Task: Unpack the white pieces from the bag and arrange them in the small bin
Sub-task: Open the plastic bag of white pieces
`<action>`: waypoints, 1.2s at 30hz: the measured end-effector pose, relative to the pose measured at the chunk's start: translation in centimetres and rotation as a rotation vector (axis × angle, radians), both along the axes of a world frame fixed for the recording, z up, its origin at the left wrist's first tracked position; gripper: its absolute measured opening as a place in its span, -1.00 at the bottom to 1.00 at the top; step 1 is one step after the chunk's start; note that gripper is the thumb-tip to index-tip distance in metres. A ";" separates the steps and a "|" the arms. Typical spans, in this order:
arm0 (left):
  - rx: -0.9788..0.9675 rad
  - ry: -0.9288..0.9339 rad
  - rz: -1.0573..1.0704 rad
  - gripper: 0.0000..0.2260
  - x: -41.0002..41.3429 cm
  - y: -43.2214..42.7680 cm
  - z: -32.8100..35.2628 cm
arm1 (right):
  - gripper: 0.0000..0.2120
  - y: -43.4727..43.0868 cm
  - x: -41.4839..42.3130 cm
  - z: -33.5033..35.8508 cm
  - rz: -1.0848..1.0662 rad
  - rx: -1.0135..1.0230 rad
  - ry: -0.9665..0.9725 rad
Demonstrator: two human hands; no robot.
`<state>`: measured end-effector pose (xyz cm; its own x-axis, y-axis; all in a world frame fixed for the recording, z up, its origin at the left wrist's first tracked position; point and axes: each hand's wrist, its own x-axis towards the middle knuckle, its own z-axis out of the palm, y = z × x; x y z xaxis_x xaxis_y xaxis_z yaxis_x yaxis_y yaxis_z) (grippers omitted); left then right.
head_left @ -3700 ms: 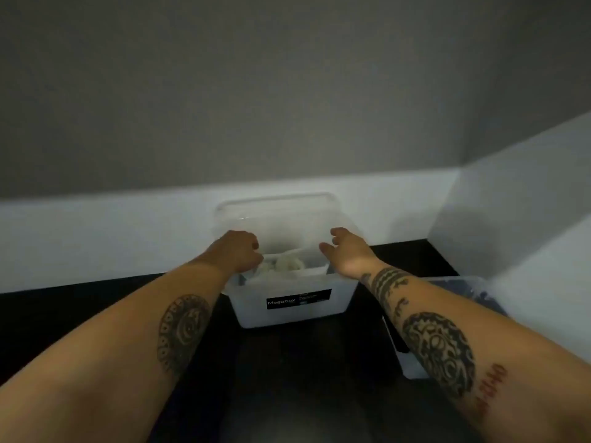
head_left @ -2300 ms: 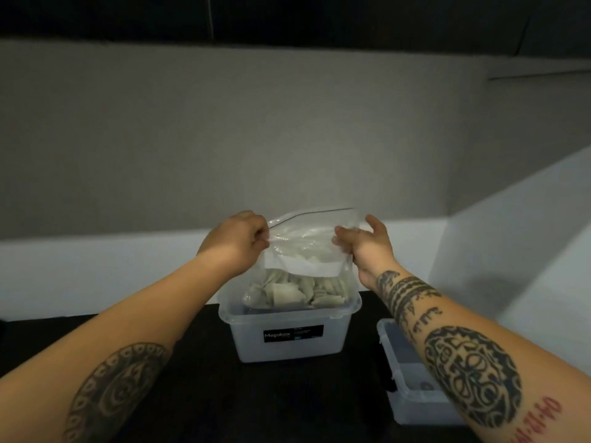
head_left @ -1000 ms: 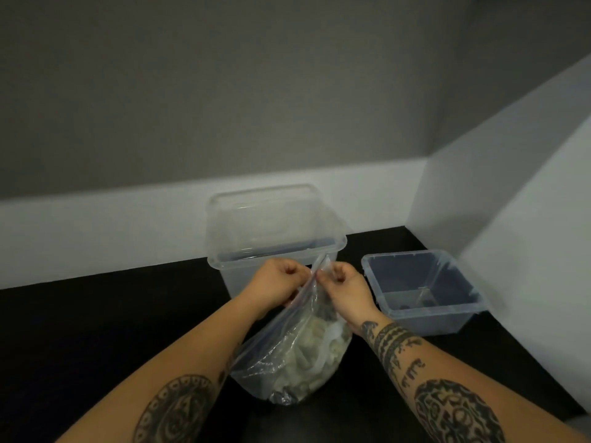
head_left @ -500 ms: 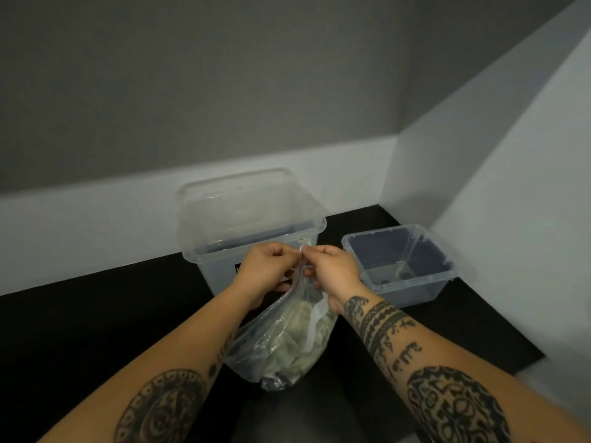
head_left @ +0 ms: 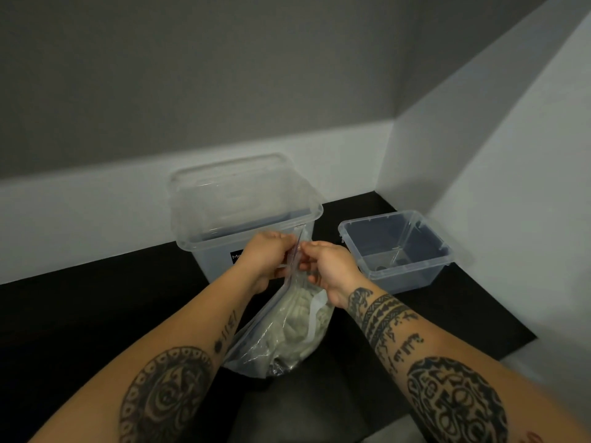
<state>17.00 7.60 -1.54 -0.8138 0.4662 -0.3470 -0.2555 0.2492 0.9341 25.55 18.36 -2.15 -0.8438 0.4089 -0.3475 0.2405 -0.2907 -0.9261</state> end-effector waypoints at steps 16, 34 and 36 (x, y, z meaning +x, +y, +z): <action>-0.010 -0.124 -0.003 -0.75 -0.3 -0.8 -1.0 | -0.75 0.4 0.7 -0.3 0.069 -0.029 -0.059; -0.045 -0.075 -0.054 -0.91 1.1 -3.5 -0.5 | -0.77 -1.8 0.5 -2.0 -0.132 -0.094 0.050; -0.050 -0.099 -0.020 -0.91 1.5 -3.5 -0.7 | -0.79 -1.9 0.9 -2.0 -0.121 -0.144 0.064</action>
<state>18.53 4.14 -2.19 -0.7654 0.4621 -0.4479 -0.3401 0.3004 0.8911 26.45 16.43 -4.17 -0.8136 0.4590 -0.3569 0.1378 -0.4441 -0.8853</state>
